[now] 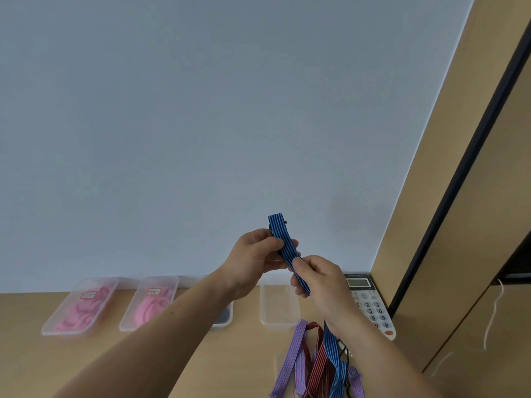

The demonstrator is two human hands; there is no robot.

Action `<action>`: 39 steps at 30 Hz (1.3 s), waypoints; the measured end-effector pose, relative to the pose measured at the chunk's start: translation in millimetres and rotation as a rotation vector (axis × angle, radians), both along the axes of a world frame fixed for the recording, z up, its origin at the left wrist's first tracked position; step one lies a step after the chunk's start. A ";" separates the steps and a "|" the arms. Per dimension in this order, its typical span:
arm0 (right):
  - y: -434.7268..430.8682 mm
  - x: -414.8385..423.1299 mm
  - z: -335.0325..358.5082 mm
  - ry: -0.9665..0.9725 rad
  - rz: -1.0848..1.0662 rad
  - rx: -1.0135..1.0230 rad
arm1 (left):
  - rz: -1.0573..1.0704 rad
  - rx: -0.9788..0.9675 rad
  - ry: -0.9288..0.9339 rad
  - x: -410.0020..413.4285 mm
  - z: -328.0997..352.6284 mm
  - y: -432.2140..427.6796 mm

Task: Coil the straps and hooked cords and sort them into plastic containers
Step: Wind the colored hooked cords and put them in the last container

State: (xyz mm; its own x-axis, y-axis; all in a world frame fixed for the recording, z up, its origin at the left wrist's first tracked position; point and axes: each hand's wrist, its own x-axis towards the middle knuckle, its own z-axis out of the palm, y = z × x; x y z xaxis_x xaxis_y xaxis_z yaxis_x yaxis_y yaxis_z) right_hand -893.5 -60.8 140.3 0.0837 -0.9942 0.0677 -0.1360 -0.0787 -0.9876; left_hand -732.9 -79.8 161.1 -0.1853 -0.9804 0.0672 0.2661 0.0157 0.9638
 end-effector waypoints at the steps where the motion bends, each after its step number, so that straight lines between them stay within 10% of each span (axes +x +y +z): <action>1: -0.4 -0.2 -0.4 0.004 -0.020 -0.005 | 0.005 -0.012 -0.030 1.8 -0.4 -0.1; 13: 0.8 5.5 11.9 -0.053 -0.032 -0.008 | 0.418 -0.673 -1.013 -1.2 -21.4 7.8; 24: -0.6 1.7 14.6 -0.136 -0.009 0.033 | 0.595 -1.375 -1.212 8.2 -24.9 -1.9; 27: 0.2 0.6 14.9 -0.170 0.019 -0.004 | 0.610 -1.081 -1.058 6.9 -24.6 0.1; 32: 4.7 -0.8 12.2 -0.147 0.035 -0.052 | 0.076 0.051 -0.215 -0.3 -3.3 7.3; 39: 8.3 3.5 6.9 -0.090 -0.001 -0.060 | 0.015 -0.031 -0.079 -3.6 3.9 13.5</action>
